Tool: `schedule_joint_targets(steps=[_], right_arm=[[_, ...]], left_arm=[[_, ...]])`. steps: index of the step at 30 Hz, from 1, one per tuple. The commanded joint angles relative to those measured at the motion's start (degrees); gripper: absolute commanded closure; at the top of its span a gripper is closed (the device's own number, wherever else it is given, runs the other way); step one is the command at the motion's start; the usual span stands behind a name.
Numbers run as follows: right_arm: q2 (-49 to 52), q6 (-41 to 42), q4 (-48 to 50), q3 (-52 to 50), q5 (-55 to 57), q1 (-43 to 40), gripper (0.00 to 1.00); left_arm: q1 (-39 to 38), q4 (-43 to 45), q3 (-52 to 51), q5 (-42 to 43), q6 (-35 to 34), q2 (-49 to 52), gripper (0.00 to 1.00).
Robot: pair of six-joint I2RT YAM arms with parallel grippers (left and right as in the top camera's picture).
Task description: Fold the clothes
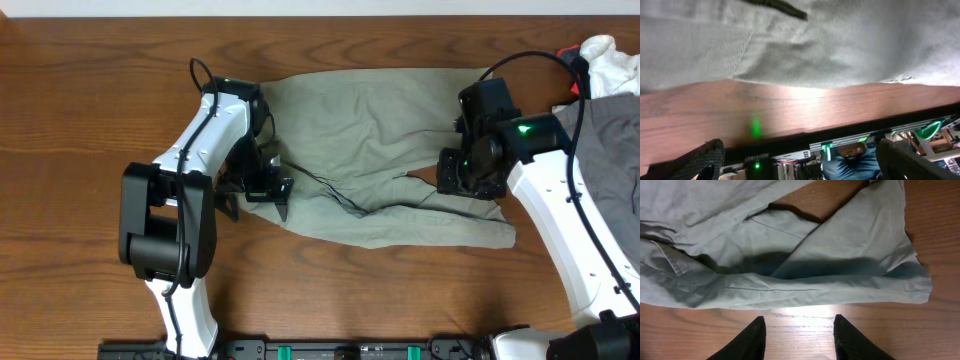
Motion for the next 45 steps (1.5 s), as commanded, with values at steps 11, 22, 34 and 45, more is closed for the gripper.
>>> schedule_joint_targets(steps=[11,22,34,45], right_arm=[[-0.52,-0.33,0.24,-0.09,2.6,-0.33,0.54],[-0.52,-0.33,0.15,-0.09,2.6,-0.33,0.53],[-0.52,-0.33,0.17,-0.09,2.58,-0.33,0.54],[-0.52,-0.33,-0.31,-0.09,2.58,-0.33,0.59]], left_arm=[[-0.13,22.91,-0.09,-3.98,-0.61,-5.55,0.02],[-0.24,27.91,-0.09,-3.78,-4.96,-5.25,0.02],[-0.24,29.83,-3.58,-3.76,-0.83,-4.98,0.0],[-0.52,31.12,-5.86,-3.74,-0.57,-4.96,0.67]])
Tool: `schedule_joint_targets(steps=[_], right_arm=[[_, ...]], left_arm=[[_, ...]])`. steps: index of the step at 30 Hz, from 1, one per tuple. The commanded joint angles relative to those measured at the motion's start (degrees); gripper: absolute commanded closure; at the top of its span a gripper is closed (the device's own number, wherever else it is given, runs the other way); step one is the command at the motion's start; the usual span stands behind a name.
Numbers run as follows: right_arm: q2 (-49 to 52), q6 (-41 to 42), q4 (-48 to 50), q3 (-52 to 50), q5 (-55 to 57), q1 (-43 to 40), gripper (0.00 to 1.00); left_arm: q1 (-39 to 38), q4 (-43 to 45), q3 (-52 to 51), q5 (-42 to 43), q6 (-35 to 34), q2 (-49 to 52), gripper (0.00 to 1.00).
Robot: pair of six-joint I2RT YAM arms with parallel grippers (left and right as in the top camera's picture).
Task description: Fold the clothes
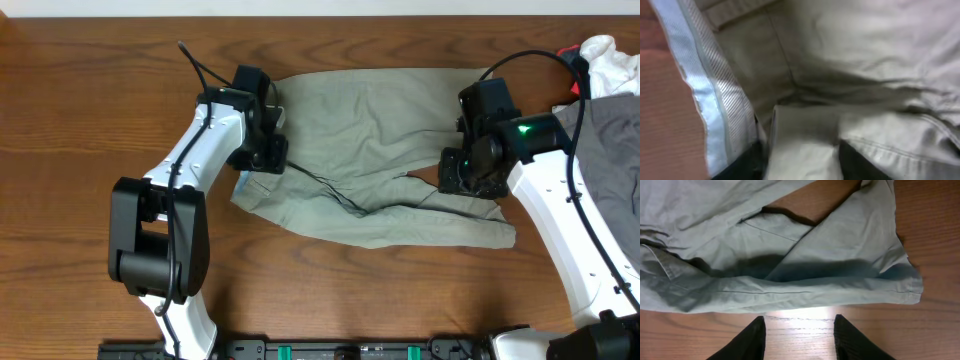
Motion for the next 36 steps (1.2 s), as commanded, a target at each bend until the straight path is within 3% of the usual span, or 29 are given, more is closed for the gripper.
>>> schedule_joint_targets(steps=[1,2,12,18,36], right_arm=[[-0.52,-0.26,-0.52,-0.07,0.83,-0.33,0.59],[-0.52,-0.26,-0.74,-0.07,0.81,-0.33,0.6],[-0.52,-0.28,-1.14,-0.07,0.87,-0.33,0.61],[-0.52,-0.24,-0.79,-0.07,1.7,-0.33,0.55],[-0.46,-0.22,-1.75,-1.11,1.57,-7.85,0.37]], left_arm=[[-0.42,-2.01,-0.33,-0.28,0.63,0.2,0.79],[-0.39,-3.67,-0.28,-0.28,0.63,0.17,0.94],[-0.35,-20.72,0.33,-0.31,-6.86,-5.86,0.94],[-0.35,-30.14,0.33,-0.31,-9.11,-11.34,0.92],[-0.35,-42.05,-0.17,-3.76,-8.66,-13.14,0.94]])
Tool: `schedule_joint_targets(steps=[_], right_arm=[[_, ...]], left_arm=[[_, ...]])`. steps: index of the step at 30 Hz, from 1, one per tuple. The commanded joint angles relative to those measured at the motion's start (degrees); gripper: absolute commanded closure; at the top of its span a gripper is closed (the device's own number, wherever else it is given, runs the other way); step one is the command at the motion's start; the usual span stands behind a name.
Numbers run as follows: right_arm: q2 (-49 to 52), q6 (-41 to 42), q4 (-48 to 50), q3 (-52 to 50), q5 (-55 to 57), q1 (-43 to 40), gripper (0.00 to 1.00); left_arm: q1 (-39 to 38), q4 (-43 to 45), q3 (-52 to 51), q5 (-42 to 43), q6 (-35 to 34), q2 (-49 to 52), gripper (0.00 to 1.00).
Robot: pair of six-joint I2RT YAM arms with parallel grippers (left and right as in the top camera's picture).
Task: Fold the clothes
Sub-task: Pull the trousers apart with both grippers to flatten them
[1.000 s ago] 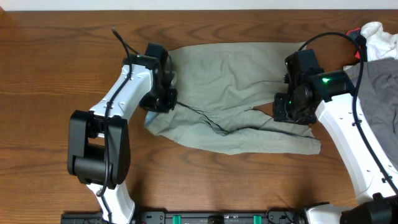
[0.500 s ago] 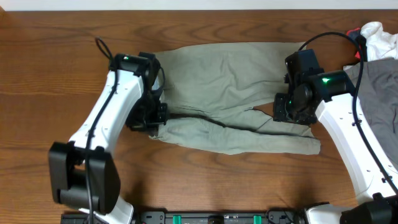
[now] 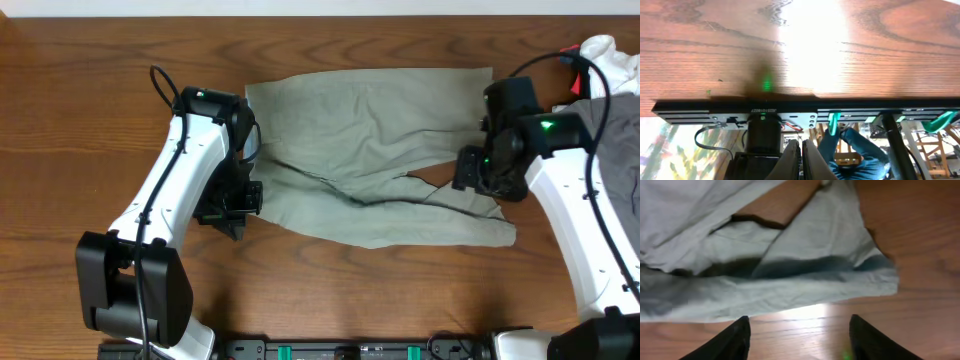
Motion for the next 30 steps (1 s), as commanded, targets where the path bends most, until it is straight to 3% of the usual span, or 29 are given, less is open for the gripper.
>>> schedule_joint_targets(steps=[1,5,7,10,13,16,26,27,30], right_arm=[[-0.46,-0.09,-0.22,-1.6,0.28,-1.81,0.36],[-0.44,0.39,2.49,-6.8,-0.11,-3.58,0.28],[-0.39,1.7,5.35,-10.4,-0.81,-5.11,0.27],[-0.37,1.81,9.35,-15.04,-5.2,-8.17,0.31],[-0.37,1.81,10.86,-17.62,-6.82,-10.84,0.33],[-0.37,1.33,10.34,-18.1,-6.78,-12.74,0.34],[-0.37,0.0,10.1,-18.1,-6.78,-13.49,0.34],[-0.37,-0.39,10.08,-18.1,-6.78,-13.49,0.34],[-0.37,-0.96,9.97,-18.12,-6.75,-13.49,0.34]], left_arm=[[-0.28,-0.55,-0.13,-1.55,-0.28,-1.97,0.94],[-0.33,10.1,-0.13,-1.49,-0.28,-5.62,0.92],[-0.44,15.74,-0.13,-1.51,0.72,-6.54,0.71],[-0.44,22.64,-0.24,-1.51,4.42,-5.97,0.52],[-0.44,27.85,-0.24,-1.07,5.01,-3.72,0.39],[-0.44,30.23,-0.24,-1.14,6.8,-0.04,0.34],[-0.37,39.28,-0.24,-1.55,10.34,11.72,0.34],[-0.39,39.36,-0.24,-1.55,10.34,12.04,0.4],[-0.39,38.36,-0.24,-1.53,10.29,12.28,0.86]])
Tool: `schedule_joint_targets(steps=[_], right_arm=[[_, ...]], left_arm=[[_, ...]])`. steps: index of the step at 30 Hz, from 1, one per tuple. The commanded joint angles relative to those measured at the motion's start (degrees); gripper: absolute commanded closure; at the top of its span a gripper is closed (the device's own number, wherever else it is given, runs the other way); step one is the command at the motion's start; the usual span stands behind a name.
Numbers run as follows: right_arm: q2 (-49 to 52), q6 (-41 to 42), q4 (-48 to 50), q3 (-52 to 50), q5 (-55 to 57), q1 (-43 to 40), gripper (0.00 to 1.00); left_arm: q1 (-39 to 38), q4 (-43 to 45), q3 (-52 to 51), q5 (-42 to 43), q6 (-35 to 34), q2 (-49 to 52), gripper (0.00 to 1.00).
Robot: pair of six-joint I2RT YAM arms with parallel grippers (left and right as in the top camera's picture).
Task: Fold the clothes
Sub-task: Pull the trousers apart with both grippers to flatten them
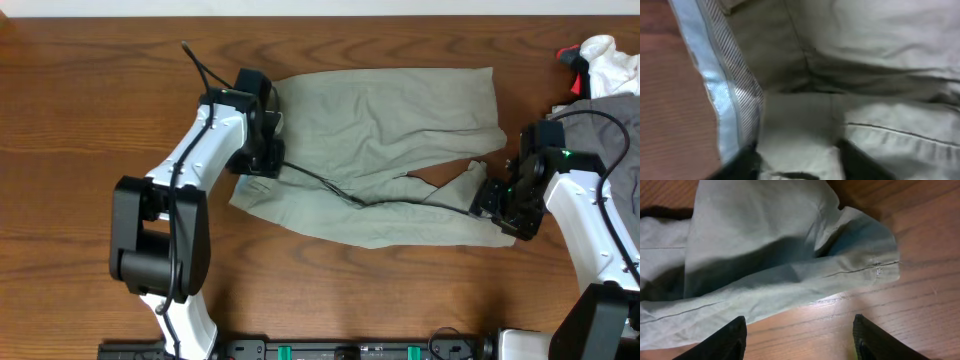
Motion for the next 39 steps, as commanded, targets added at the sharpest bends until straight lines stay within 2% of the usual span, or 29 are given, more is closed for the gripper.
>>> schedule_joint_targets(steps=[1,6,12,17,26,27,31,32,34,39], right_arm=[[-0.31,-1.44,-0.02,-0.13,-0.37,-0.39,0.34],[-0.31,-1.42,0.33,-0.11,-0.37,-0.39,0.33],[-0.31,-1.42,0.39,-0.13,-0.37,-0.39,0.31],[-0.31,-1.4,0.37,-0.13,-0.37,-0.39,0.31],[-0.31,-1.4,0.57,-1.77,-0.17,-0.39,0.27],[-0.31,-1.4,1.03,-2.03,-0.2,-0.42,0.31],[-0.28,-1.4,0.57,-2.51,-0.7,-0.42,0.63],[-0.28,-1.4,-0.24,-2.82,-0.98,-0.42,0.75],[-0.28,-1.42,-1.97,-3.98,-2.56,-0.37,0.89],[-0.28,-1.4,-1.55,-8.92,-5.84,0.24,0.98]], left_arm=[[-0.13,-1.92,0.07,-0.48,0.92,-0.13,0.94],[0.0,-9.27,0.24,-0.48,-6.27,-2.73,0.94],[-0.02,-23.26,0.24,-0.5,-14.19,-7.56,0.94],[-0.02,-30.29,-1.01,-0.5,-14.1,-7.61,0.94],[-0.02,-31.8,-7.8,-0.48,-13.2,-7.63,0.94],[-0.02,-32.28,-8.09,-0.48,-12.61,-7.63,0.94],[-0.02,-32.2,-8.13,-0.48,-11.89,-7.93,0.94],[-0.02,-31.82,-8.13,-0.48,-11.91,-8.26,0.94],[0.0,-31.26,-8.11,-0.24,-11.93,-9.31,0.94],[0.0,-31.21,-8.02,-0.24,-11.93,-13.46,0.94]])
